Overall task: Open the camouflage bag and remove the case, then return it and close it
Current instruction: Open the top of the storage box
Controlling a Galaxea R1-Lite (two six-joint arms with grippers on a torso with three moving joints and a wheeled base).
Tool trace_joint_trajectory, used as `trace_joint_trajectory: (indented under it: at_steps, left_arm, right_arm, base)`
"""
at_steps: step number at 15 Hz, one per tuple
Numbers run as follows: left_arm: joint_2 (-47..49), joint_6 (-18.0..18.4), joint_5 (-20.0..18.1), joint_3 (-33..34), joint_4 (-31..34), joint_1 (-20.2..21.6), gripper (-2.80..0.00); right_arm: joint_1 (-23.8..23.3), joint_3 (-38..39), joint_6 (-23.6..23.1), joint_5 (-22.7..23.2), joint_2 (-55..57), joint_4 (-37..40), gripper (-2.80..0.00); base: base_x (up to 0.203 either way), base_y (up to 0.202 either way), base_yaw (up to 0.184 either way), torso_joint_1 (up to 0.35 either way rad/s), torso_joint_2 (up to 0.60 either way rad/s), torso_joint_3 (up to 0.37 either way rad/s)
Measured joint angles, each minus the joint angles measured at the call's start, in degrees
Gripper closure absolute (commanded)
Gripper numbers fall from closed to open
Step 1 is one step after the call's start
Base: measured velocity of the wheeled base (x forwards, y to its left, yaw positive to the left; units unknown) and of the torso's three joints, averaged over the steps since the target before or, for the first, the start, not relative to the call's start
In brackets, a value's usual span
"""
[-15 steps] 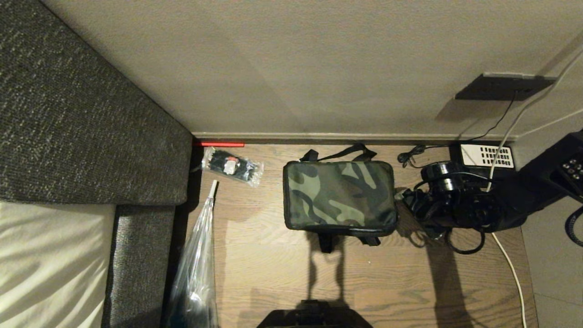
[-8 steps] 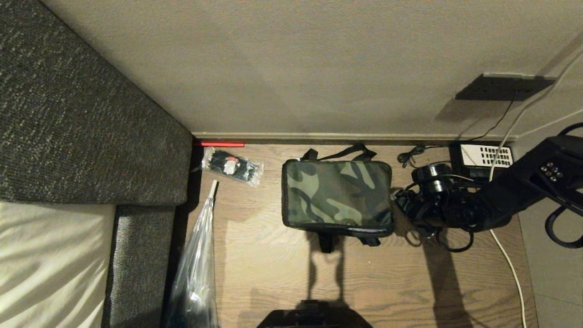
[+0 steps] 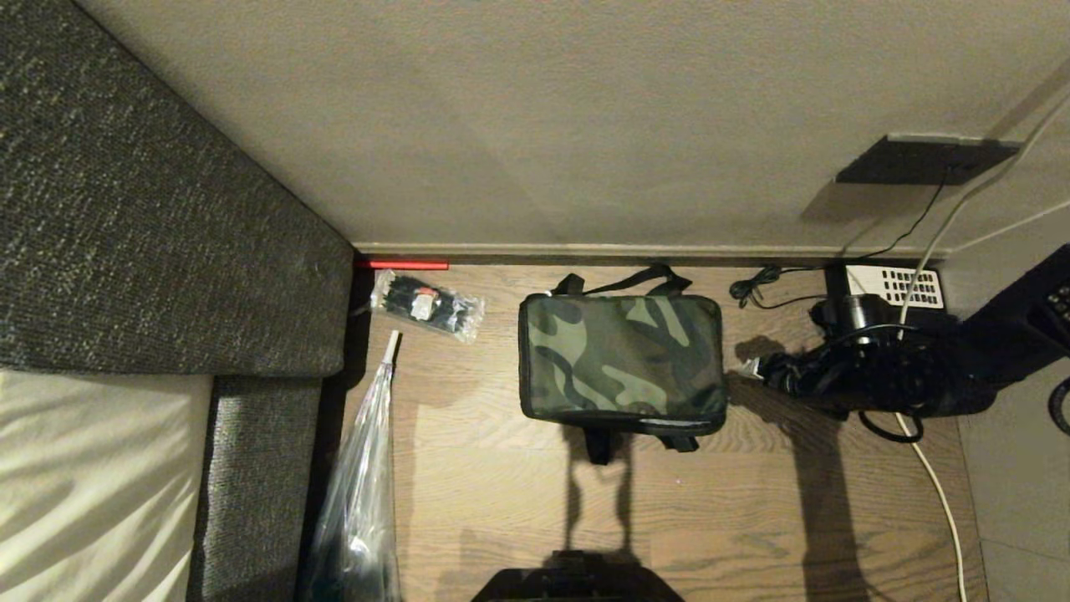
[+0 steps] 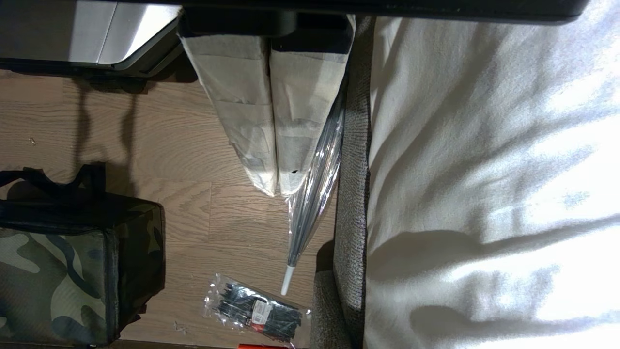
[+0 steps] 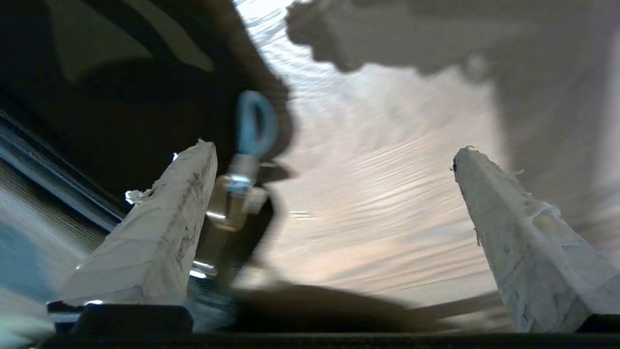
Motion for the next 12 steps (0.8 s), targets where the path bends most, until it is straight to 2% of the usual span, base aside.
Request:
trace_joint_trajectory:
  at_steps: [4,6,7,10,12]
  left_arm:
    - [0.00,-0.01,0.00,0.00,0.00,0.00,0.00]
    - [0.00,0.01,-0.02,0.00,0.00,0.00,0.00]
    - [0.00,-0.01,-0.01,0.00,0.00,0.00,0.00]
    - [0.00,-0.03,0.00,0.00,0.00,0.00,0.00]
    - [0.00,-0.01,0.00,0.00,0.00,0.00,0.00]
  right_arm:
    - [-5.90,3.59,-24.42,12.87,-2.77,0.71,-2.80]
    - [-7.58,7.00,-37.46,16.58,-3.83,0.68,-2.80]
    - [-7.99,8.24,-42.34,18.38,-4.16,-0.33,-2.80]
    - [-8.68,12.40,-49.31,28.77,-4.35,-2.08,-2.80]
    - [-8.92,13.38,-54.73,32.15,-3.11,-2.89,-2.80]
  base:
    - [0.000,0.000,0.000,0.000,0.00,0.000]
    - [0.000,0.000,0.000,0.000,0.00,0.000]
    - [0.000,0.000,0.000,0.000,0.00,0.000]
    - [0.000,0.000,0.000,0.000,0.00,0.000]
    - [0.000,0.000,0.000,0.000,0.00,0.000]
